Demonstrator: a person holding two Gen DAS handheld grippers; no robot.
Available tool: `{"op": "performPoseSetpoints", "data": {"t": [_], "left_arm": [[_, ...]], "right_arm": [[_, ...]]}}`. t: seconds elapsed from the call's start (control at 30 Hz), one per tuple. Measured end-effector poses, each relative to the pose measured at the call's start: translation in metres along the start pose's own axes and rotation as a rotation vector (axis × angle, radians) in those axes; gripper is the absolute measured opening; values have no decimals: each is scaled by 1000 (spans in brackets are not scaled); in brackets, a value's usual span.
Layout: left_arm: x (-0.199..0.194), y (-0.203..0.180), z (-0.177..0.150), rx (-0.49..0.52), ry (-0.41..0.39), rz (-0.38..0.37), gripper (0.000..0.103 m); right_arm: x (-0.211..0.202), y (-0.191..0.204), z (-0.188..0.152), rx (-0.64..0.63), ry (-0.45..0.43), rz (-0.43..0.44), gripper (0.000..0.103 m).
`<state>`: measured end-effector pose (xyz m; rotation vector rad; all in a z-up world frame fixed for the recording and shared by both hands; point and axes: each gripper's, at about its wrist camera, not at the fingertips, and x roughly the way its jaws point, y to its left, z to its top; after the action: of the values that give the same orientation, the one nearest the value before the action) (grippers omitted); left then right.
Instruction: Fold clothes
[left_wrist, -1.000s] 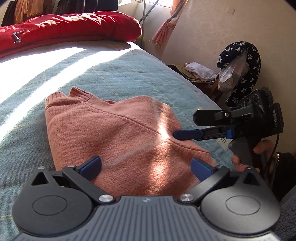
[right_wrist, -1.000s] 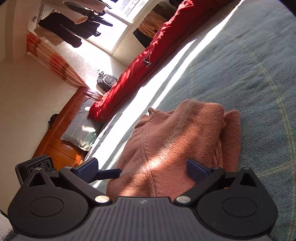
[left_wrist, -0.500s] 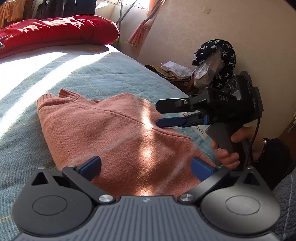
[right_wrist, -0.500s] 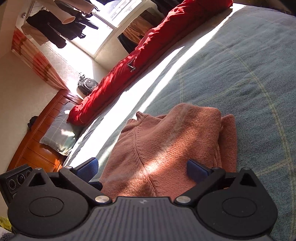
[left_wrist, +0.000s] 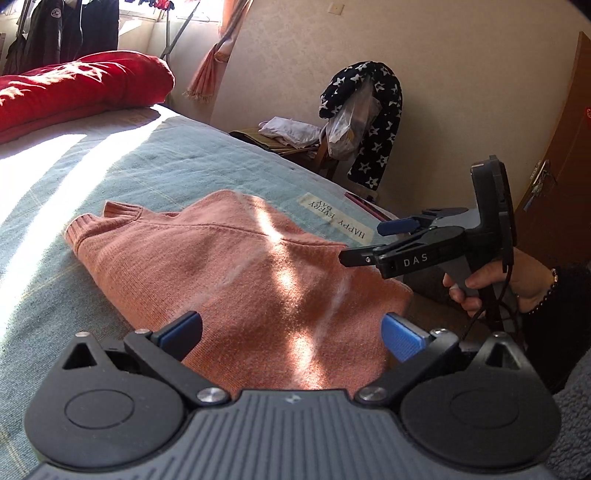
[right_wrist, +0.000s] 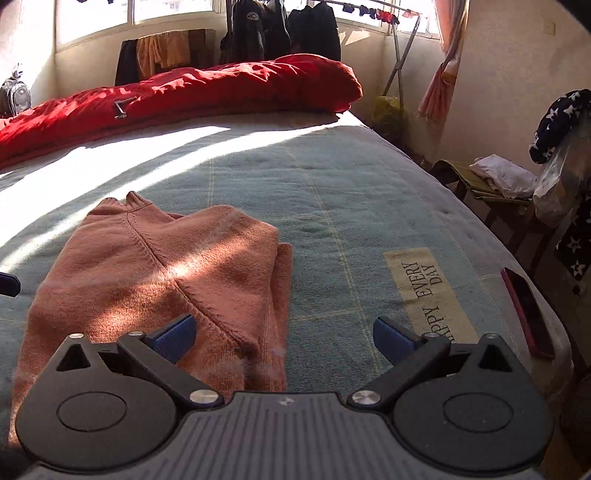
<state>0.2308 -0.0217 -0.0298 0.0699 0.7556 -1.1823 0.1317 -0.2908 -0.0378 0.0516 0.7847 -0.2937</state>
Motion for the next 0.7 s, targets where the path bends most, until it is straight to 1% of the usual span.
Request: {"op": "performPoseSetpoints", "data": {"t": [0.1, 0.2, 0.4, 0.5, 0.63, 0.7], "left_arm": [[-1, 3, -3, 2, 8, -15, 102], [-3, 5, -6, 11, 13, -38, 102], [-4, 8, -6, -1, -7, -65, 102], [-5, 9, -9, 1, -5, -53, 102], [-6, 11, -15, 7, 15, -17, 102], [-7, 13, -17, 1, 23, -4, 102]], "right_arm": [[1, 4, -16, -16, 47, -104, 103], [-8, 1, -26, 37, 69, -130, 103], [-37, 21, -11, -33, 12, -172, 103], [-31, 34, -10, -92, 38, -176, 103], [-17, 37, -31, -162, 143, -255, 103], [-23, 33, -37, -150, 135, -240, 103]]}}
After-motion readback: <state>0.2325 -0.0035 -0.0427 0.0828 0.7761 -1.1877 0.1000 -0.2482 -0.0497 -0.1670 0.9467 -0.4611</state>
